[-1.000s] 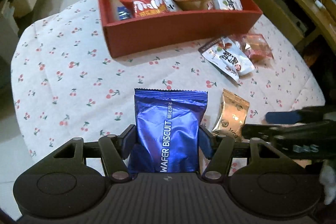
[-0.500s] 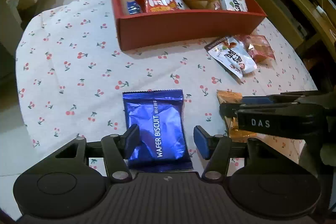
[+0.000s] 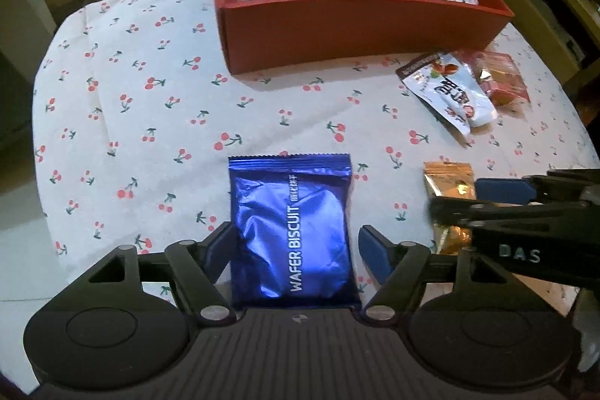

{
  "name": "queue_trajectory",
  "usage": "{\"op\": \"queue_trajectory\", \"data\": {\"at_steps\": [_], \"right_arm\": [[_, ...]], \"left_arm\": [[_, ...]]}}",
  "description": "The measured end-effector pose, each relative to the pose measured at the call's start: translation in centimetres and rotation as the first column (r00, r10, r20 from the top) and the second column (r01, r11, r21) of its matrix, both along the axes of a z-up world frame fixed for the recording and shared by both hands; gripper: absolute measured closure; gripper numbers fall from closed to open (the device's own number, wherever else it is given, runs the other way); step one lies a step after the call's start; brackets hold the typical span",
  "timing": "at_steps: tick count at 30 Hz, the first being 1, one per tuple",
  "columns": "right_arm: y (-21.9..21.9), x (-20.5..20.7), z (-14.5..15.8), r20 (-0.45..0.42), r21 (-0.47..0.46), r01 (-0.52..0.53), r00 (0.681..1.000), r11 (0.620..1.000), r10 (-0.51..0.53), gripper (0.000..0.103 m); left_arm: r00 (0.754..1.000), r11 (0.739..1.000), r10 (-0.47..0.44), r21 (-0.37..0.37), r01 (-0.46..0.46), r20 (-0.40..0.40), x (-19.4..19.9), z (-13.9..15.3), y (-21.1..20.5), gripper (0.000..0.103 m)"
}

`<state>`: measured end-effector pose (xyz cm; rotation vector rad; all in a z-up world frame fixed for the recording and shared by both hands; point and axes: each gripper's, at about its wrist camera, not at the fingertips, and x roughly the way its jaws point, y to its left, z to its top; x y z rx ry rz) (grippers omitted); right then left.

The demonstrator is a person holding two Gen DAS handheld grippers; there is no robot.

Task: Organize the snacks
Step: 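Lift and carry the blue bag and gold pastry over the red box with both grippers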

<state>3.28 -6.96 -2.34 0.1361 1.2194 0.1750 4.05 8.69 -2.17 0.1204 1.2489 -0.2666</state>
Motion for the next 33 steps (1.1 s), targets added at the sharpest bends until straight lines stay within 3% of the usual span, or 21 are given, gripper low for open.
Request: {"op": "queue_trajectory", "data": {"at_steps": [5, 13, 18, 20, 22, 24, 26, 33], "right_arm": [[0.7, -1.3, 0.1, 0.04, -0.061, -0.094, 0.994, 0.994, 0.097, 0.048], [-0.4, -2.2, 1.2, 0.087, -0.094, -0.093, 0.991, 0.991, 0.101, 0.048], [-0.8, -2.4, 1.2, 0.077, -0.076, -0.095, 0.992, 0.993, 0.101, 0.048], [-0.9, -2.4, 1.3, 0.079, -0.069, -0.095, 0.992, 0.993, 0.1, 0.048], [-1.0, -2.4, 1.2, 0.079, -0.067, -0.094, 0.992, 0.993, 0.099, 0.048], [-1.1, -2.4, 1.3, 0.079, -0.066, -0.096, 0.992, 0.993, 0.101, 0.048], [-1.1, -2.4, 1.4, 0.087, -0.064, -0.097, 0.991, 0.993, 0.102, 0.048], [-1.6, -2.7, 2.1, 0.119, -0.063, -0.089, 0.988, 0.994, 0.096, 0.048]], "left_arm": [[1.0, 0.999, -0.007, 0.035, 0.007, 0.001, 0.0, -0.5, -1.0, 0.03], [0.999, 0.998, -0.014, 0.056, 0.013, 0.031, -0.7, -0.5, -1.8, 0.034], [0.999, 0.993, -0.022, 0.113, 0.017, 0.043, -0.8, -1.4, -2.5, 0.014], [0.999, 0.995, -0.004, 0.1, 0.001, 0.032, -0.5, -1.6, -2.1, 0.014], [1.0, 0.996, 0.008, 0.089, -0.011, 0.029, -0.5, -1.5, -1.9, 0.016], [0.999, 0.996, 0.005, 0.084, -0.008, 0.039, -0.8, -1.3, -2.0, 0.03], [0.999, 0.997, -0.006, 0.083, 0.002, 0.045, -1.3, -1.0, -2.4, 0.034], [0.998, 1.0, 0.011, 0.025, -0.012, 0.054, -2.3, -0.1, -2.5, 0.036]]}}
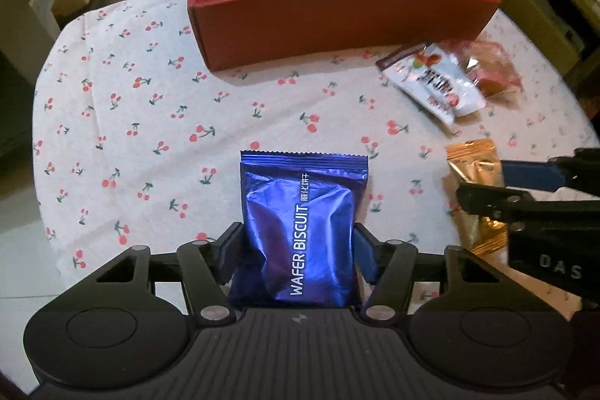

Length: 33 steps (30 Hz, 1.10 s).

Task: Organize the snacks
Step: 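Lift and carry the blue bag and gold pastry over the red box with both grippers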

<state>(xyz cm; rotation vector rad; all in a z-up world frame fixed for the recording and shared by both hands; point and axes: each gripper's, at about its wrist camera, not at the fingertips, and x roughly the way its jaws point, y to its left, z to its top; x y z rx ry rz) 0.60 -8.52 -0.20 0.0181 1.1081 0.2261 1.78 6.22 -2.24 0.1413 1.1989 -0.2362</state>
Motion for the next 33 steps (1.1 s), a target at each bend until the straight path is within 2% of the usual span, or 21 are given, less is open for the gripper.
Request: {"op": "queue_trajectory", "data": {"at_steps": [13, 33], "right_arm": [[-0.9, 0.7, 1.5, 0.052, 0.025, 0.036, 0.998, 0.999, -0.038, 0.048], [-2.2, 4.8, 4.6, 0.144, 0.079, 0.123, 0.98, 0.989, -0.134, 0.048]], "left_arm": [[0.998, 0.994, 0.031, -0.103, -0.025, 0.058, 1.0, 2.7, -0.2, 0.036], [0.984, 0.991, 0.062, -0.129, -0.041, 0.168, 4.9, 6.0, -2.1, 0.036]]}}
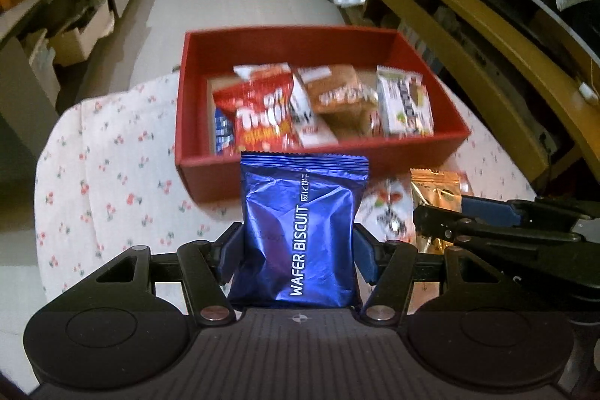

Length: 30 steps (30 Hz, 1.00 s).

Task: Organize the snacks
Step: 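Lift and carry the blue bag and gold pastry over the red box with both grippers, then lower the two snacks into the box and open both grippers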

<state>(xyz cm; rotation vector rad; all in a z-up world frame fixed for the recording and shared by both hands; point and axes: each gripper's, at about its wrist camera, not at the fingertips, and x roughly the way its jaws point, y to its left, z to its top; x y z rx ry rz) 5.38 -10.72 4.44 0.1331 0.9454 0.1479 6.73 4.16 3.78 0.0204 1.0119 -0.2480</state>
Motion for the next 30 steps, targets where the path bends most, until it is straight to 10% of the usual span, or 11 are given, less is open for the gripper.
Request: {"op": "queue_trajectory", "data": {"at_steps": [30], "right_arm": [[-1.2, 8.5, 1.5, 0.077, 0.011, 0.076, 0.994, 0.997, -0.076, 0.048]], "left_arm": [[0.992, 0.997, 0.068, 0.031, -0.072, 0.11, 7.4, 1.8, -1.9, 0.037]]}}
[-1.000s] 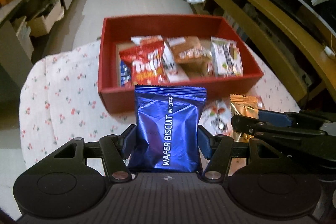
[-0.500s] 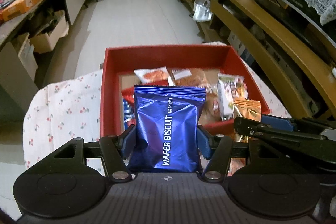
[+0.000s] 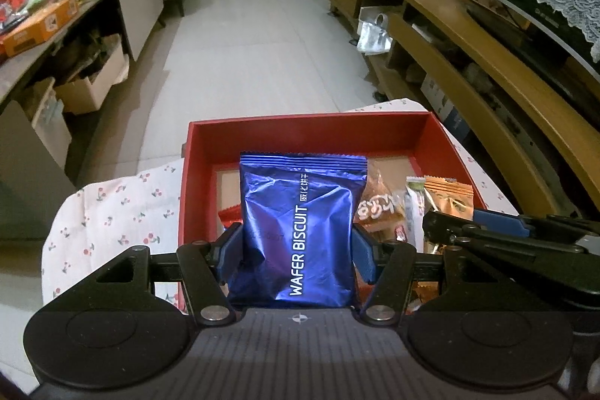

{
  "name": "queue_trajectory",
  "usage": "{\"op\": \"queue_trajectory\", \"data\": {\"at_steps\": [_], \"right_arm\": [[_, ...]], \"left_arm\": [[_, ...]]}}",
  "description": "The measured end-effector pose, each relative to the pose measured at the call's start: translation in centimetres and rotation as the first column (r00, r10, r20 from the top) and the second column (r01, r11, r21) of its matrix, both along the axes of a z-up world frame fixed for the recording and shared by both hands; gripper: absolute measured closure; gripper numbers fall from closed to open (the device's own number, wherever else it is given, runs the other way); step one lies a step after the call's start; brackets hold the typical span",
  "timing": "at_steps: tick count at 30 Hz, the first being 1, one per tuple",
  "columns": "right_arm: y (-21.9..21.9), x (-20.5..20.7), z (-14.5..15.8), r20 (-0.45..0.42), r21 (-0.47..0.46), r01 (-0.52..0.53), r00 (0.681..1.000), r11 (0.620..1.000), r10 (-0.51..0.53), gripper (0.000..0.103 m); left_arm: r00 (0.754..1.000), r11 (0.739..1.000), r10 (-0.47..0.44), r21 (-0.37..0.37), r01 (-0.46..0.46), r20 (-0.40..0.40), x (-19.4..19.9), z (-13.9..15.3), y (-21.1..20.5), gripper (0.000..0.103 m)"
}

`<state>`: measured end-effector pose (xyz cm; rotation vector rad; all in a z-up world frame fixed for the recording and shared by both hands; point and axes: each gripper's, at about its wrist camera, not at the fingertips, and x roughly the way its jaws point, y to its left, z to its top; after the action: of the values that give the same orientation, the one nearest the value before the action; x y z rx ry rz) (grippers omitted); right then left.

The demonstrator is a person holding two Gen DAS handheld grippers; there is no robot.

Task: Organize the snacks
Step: 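Lower the two snacks into the box and open both grippers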

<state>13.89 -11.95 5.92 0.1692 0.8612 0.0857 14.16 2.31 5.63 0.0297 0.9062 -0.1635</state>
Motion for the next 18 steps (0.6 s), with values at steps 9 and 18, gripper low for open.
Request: {"op": "queue_trajectory", "data": {"at_steps": [9, 18], "right_arm": [[0.0, 2.3, -0.6, 0.003, -0.013, 0.011, 1.0, 1.0, -0.011, 0.048], [0.4, 4.3, -1.5, -0.003, -0.032, 0.01, 1.0, 0.999, -0.011, 0.048]], "left_arm": [[1.0, 0.999, 0.023, 0.026, -0.024, 0.018, 1.8, -0.4, -0.3, 0.037], [0.999, 0.998, 0.048, 0.033, -0.049, 0.006, 3.5, -1.4, -0.3, 0.037]]}}
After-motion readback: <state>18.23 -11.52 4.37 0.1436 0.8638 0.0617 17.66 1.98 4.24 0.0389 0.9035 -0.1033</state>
